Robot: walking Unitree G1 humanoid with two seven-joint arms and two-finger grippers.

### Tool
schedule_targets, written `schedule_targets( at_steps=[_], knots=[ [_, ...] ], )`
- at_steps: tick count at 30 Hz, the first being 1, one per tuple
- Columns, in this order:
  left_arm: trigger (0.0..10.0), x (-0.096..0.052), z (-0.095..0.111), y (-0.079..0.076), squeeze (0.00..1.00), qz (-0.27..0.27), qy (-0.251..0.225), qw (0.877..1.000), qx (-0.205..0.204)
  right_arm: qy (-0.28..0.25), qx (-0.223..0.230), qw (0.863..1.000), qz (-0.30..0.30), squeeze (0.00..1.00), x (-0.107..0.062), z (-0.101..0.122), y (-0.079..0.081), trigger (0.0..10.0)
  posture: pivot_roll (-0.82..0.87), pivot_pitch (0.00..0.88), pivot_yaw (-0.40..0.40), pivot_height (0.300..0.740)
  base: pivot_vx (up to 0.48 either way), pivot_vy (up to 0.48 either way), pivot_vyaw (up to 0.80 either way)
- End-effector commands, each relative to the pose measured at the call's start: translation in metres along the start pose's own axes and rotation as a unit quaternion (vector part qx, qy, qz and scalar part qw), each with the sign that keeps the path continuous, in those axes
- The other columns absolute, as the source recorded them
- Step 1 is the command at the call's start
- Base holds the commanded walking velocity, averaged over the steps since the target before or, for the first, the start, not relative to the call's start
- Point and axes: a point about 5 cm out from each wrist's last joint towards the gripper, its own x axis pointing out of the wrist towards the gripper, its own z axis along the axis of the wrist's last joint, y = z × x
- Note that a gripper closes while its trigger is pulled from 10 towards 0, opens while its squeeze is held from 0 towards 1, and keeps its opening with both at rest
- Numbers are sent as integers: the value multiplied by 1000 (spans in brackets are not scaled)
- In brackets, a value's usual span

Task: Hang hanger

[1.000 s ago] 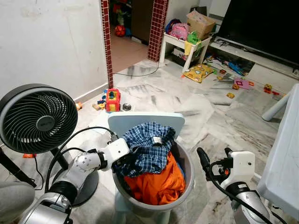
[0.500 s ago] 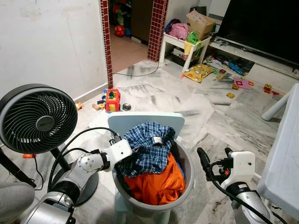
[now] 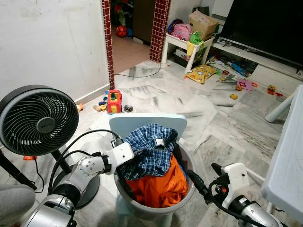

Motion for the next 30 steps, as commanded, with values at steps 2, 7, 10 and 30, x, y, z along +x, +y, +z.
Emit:
schedule_targets(
  at_steps=[2, 7, 10, 30],
  knots=[
    [0, -2, -2, 3, 0, 18, 10, 1000, 11, 9, -3, 1000, 7, 0, -2, -2, 2, 10000, 85, 0, -94, 740, 0, 0, 0],
    [0, -3, -4, 5, 0, 49, 15, 999, 7, 17, -8, 1000, 8, 0, -2, -4, 2, 10000, 84, 0, -97, 740, 0, 0, 0],
    [0, -3, -6, 7, 0, 83, 12, 996, -14, 20, -14, 1000, 10, 0, -1, -3, 2, 10000, 82, 0, -98, 740, 0, 0, 0],
    [0, 0, 30, 3, 0, 187, -188, 922, -283, 19, -8, 1000, 7, 0, 16, -3, 9, 10000, 107, 0, -108, 740, 0, 0, 0]
  ],
)
